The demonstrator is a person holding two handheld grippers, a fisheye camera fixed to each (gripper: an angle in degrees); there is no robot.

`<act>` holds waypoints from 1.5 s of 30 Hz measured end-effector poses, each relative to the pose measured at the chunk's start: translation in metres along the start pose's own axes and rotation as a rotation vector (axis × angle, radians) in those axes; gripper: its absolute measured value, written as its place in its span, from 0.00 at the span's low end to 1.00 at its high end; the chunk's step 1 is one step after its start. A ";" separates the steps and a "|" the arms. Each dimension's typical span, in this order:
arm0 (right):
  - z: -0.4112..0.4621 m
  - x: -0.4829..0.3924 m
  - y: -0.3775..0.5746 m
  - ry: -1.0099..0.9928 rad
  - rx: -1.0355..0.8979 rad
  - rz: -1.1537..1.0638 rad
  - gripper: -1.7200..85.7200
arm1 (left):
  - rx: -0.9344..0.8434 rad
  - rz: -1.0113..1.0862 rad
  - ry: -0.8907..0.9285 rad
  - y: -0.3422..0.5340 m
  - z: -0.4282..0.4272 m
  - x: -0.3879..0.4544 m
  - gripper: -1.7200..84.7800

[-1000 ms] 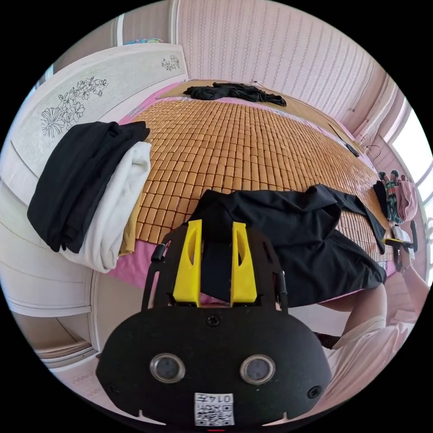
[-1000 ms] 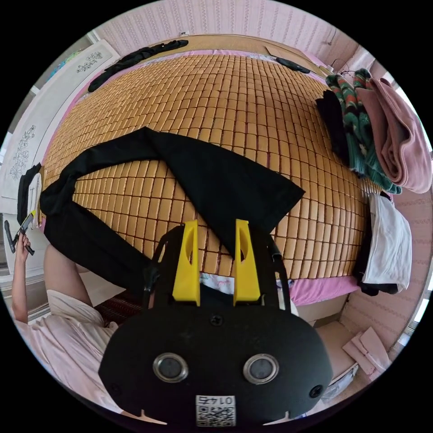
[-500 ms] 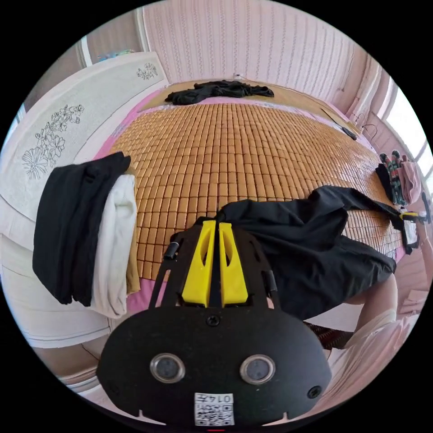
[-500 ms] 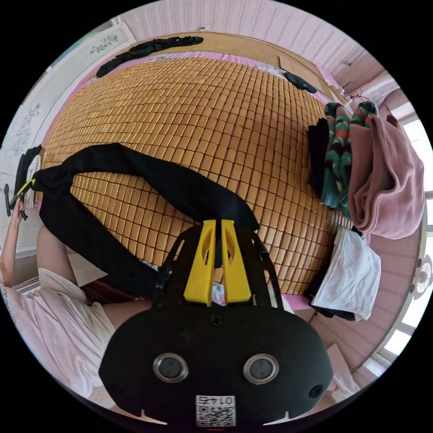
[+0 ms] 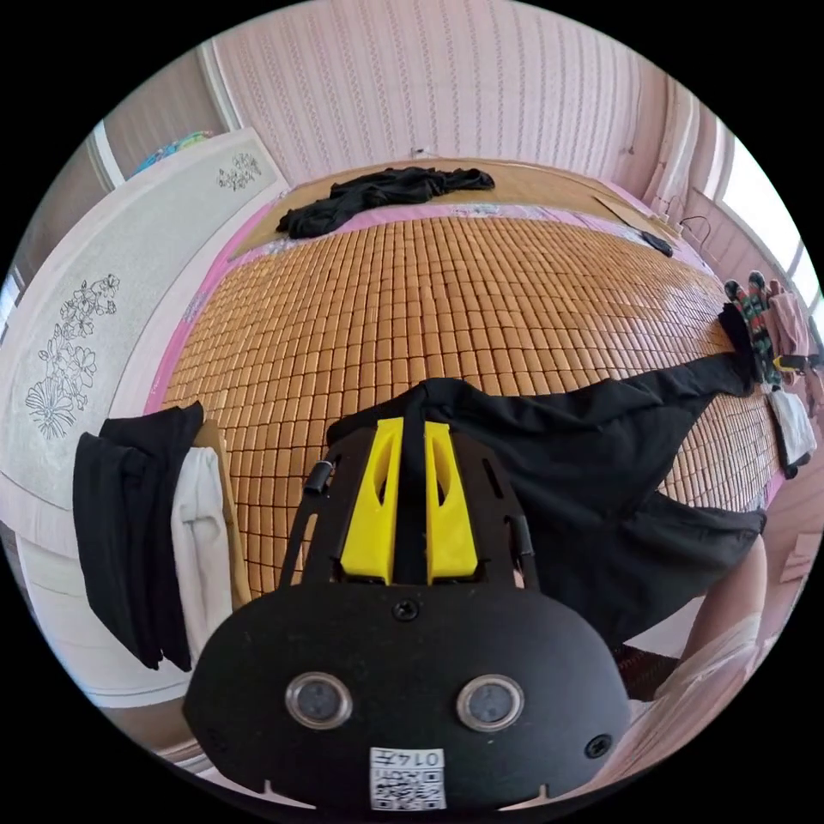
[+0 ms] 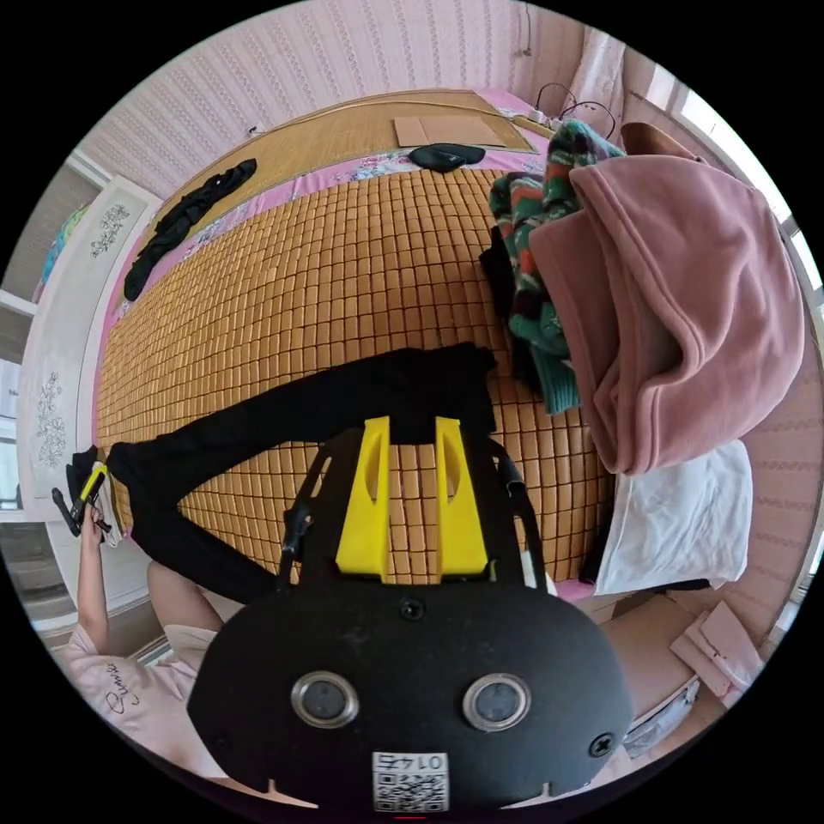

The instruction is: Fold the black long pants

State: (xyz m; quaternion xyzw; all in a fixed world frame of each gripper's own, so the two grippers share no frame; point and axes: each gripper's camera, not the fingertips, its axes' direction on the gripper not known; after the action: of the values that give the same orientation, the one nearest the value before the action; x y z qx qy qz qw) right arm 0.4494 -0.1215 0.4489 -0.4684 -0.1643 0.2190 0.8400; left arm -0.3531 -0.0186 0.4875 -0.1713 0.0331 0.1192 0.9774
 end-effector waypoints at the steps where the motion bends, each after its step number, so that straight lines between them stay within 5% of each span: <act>1: 0.007 0.005 0.022 -0.014 -0.007 -0.010 0.12 | 0.047 0.015 -0.009 0.015 -0.013 0.000 0.09; 6: 0.056 0.044 0.142 -0.142 -0.092 0.112 0.16 | 0.002 0.001 -0.028 0.094 -0.035 -0.012 0.13; 10: 0.081 0.072 0.227 -0.215 -0.148 0.254 0.20 | -0.146 -0.099 0.010 0.158 -0.026 -0.023 0.25; 20: 0.086 0.060 0.235 -0.110 -0.169 0.206 0.07 | -0.408 -0.365 0.152 0.169 0.036 -0.052 0.19; 29: -0.002 0.072 0.179 -0.130 0.061 0.098 0.02 | -0.281 -0.316 0.233 0.179 0.009 -0.069 0.04; 34: -0.002 0.061 0.116 -0.018 -0.047 0.090 0.03 | -0.112 -0.394 0.342 0.205 -0.024 -0.089 0.03; 39: 0.021 -0.092 0.040 0.042 -0.043 -0.340 0.06 | -0.084 -0.487 0.389 0.242 -0.026 -0.100 0.02; 45: 0.093 -0.373 0.009 -0.125 -0.169 -0.981 0.06 | -0.011 -0.559 0.380 0.271 -0.030 -0.112 0.02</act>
State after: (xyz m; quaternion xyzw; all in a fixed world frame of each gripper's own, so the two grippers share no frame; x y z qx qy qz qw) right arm 0.0862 -0.2455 0.4619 -0.3882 -0.4322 -0.1885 0.7918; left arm -0.5288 0.1940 0.3824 -0.1981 0.1656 -0.1874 0.9478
